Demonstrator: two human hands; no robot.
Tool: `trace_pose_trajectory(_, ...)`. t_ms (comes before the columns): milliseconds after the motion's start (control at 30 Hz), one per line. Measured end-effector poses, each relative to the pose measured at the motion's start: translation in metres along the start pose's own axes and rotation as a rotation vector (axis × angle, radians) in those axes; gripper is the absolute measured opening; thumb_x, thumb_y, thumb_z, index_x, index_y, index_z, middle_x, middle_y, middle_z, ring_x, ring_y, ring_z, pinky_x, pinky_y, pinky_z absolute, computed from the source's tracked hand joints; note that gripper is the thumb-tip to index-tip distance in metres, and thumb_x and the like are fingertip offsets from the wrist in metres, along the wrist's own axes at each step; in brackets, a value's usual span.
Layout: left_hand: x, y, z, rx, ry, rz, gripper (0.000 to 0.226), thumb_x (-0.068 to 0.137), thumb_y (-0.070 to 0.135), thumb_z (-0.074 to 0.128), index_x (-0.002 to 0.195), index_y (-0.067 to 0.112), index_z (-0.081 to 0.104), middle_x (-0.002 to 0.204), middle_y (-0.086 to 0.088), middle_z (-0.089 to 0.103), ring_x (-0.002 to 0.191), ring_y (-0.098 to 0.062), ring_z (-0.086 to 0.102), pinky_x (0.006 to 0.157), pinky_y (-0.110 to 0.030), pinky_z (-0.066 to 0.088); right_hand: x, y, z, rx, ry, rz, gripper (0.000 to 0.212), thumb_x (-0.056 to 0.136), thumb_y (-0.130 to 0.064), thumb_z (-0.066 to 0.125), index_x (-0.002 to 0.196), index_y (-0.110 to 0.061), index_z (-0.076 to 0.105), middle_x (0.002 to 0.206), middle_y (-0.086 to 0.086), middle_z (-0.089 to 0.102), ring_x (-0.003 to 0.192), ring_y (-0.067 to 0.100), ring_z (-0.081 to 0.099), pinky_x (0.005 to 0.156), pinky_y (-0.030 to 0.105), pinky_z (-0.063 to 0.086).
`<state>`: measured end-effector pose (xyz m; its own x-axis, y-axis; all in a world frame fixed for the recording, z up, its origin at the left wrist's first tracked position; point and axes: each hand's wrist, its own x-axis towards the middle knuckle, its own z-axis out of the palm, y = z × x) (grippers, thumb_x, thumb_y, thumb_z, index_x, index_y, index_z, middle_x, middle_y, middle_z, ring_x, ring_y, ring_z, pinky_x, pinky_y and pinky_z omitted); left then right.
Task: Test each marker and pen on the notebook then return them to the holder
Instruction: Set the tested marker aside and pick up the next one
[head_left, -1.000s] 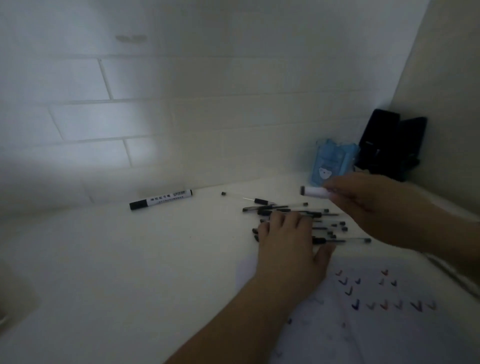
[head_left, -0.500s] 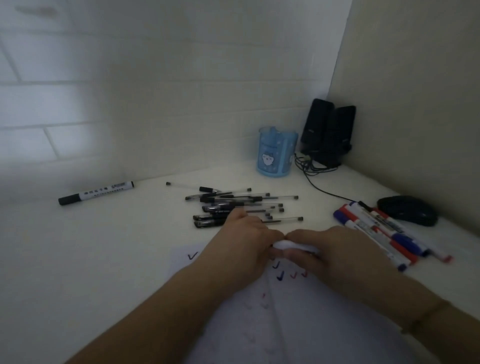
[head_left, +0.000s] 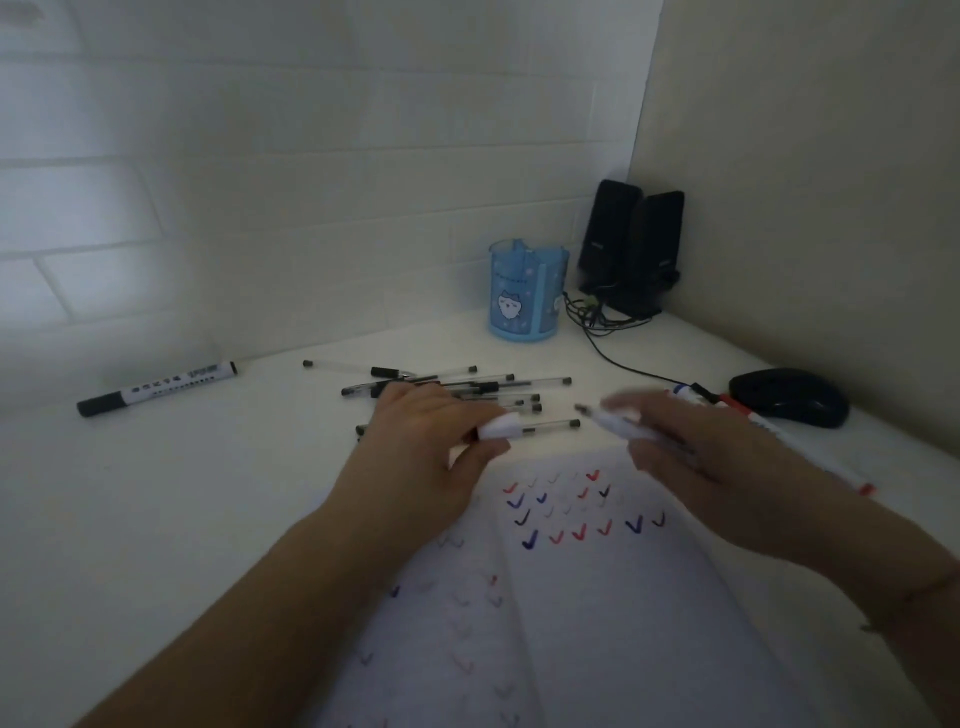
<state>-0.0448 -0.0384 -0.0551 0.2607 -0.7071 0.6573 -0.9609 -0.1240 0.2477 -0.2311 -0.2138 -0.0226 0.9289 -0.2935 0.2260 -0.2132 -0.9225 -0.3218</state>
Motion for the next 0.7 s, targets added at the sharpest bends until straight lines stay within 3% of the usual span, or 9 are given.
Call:
trace_pose_trajectory(67,-0.003,0.004,0.001,-0.035,-0.046,-0.045,0.033,0.087,0.046,0.049,0.108,0.028,0.068,0.089,0.014,0.069,0.080,-0.007,0.059,0.082,-0.028,0.037,-0.002,0.004,0.000,0.117,0.075,-0.047,0.025,0.094,-0.028,0.036,0.118,-0.037,0.033,0.084,-0.007,0.062,0.065,0.006,0.057,0.058,0.015,0.044)
trace_pose_trajectory(167,-0.004,0.007,0.005,-0.141,-0.120,-0.100,0.030,0.093,0.044,0.046,0.116,0.031,0.060,0.092,0.017,0.067,0.086,-0.005,0.061,0.087,-0.031,0.044,-0.002,-0.002,-0.004,0.420,0.220,-0.084,0.026,0.098,-0.023,0.032,0.098,-0.030,0.058,0.082,0.006,0.064,0.059,0.019,0.061,0.049,0.035,0.051)
trace_pose_trajectory(300,-0.005,0.004,0.008,-0.233,-0.104,-0.091,0.014,0.095,0.035,0.049,0.104,0.030,0.058,0.092,0.017,0.062,0.090,-0.004,0.059,0.080,-0.033,0.049,-0.003,-0.023,-0.010,1.579,0.053,0.014,0.044,0.075,0.001,0.044,0.106,-0.019,0.068,0.104,0.013,0.070,0.070,0.032,0.068,0.051,0.038,0.054)
trace_pose_trajectory(333,-0.005,0.004,0.009,-0.231,-0.098,-0.091,0.014,0.094,0.034,0.050,0.103,0.028,0.059,0.093,0.016,0.061,0.090,-0.004,0.058,0.080,-0.031,0.048,-0.003,-0.026,-0.007,1.596,-0.004,0.037,0.046,0.071,0.002,0.053,0.111,-0.016,0.064,0.096,0.015,0.071,0.066,0.031,0.068,0.050,0.036,0.053)
trace_pose_trajectory(400,-0.005,0.003,0.011,-0.243,-0.084,-0.104,0.014,0.093,0.031,0.052,0.101,0.025,0.061,0.093,0.016,0.060,0.090,-0.004,0.056,0.081,-0.026,0.047,-0.003,-0.029,0.003,1.272,-0.050,0.121,0.029,0.076,-0.010,0.071,0.103,-0.012,0.060,0.068,0.012,0.067,0.053,0.027,0.062,0.047,0.033,0.051)
trace_pose_trajectory(433,-0.005,0.003,0.012,-0.248,-0.079,-0.115,0.014,0.092,0.030,0.053,0.101,0.024,0.062,0.093,0.015,0.060,0.089,-0.004,0.057,0.080,-0.024,0.047,-0.002,-0.031,0.009,1.077,-0.031,0.155,0.017,0.078,-0.027,0.071,0.088,-0.016,0.062,0.054,0.009,0.061,0.045,0.025,0.057,0.044,0.032,0.049)
trace_pose_trajectory(500,-0.005,0.002,0.012,-0.240,-0.078,-0.135,0.015,0.090,0.030,0.055,0.100,0.023,0.064,0.092,0.014,0.061,0.087,-0.005,0.057,0.079,-0.025,0.047,-0.002,-0.038,0.017,0.879,-0.011,0.193,0.027,0.072,-0.048,0.057,0.064,-0.023,0.062,0.041,0.004,0.050,0.035,0.021,0.046,0.040,0.029,0.045)
trace_pose_trajectory(633,-0.005,0.001,0.013,-0.205,-0.115,-0.148,0.018,0.087,0.033,0.056,0.101,0.026,0.065,0.092,0.017,0.062,0.086,-0.004,0.056,0.079,-0.029,0.049,-0.005,-0.045,0.027,0.857,-0.055,0.149,0.009,0.080,-0.021,0.066,0.087,-0.021,0.061,0.047,0.007,0.055,0.039,0.019,0.050,0.040,0.025,0.047)
trace_pose_trajectory(700,-0.006,0.001,0.013,-0.190,-0.127,-0.142,0.020,0.087,0.034,0.056,0.103,0.026,0.065,0.092,0.019,0.061,0.087,-0.004,0.056,0.080,-0.028,0.048,-0.007,-0.045,0.031,0.753,-0.088,0.125,0.010,0.079,-0.013,0.068,0.082,-0.017,0.060,0.057,0.008,0.063,0.046,0.016,0.057,0.046,0.027,0.053)
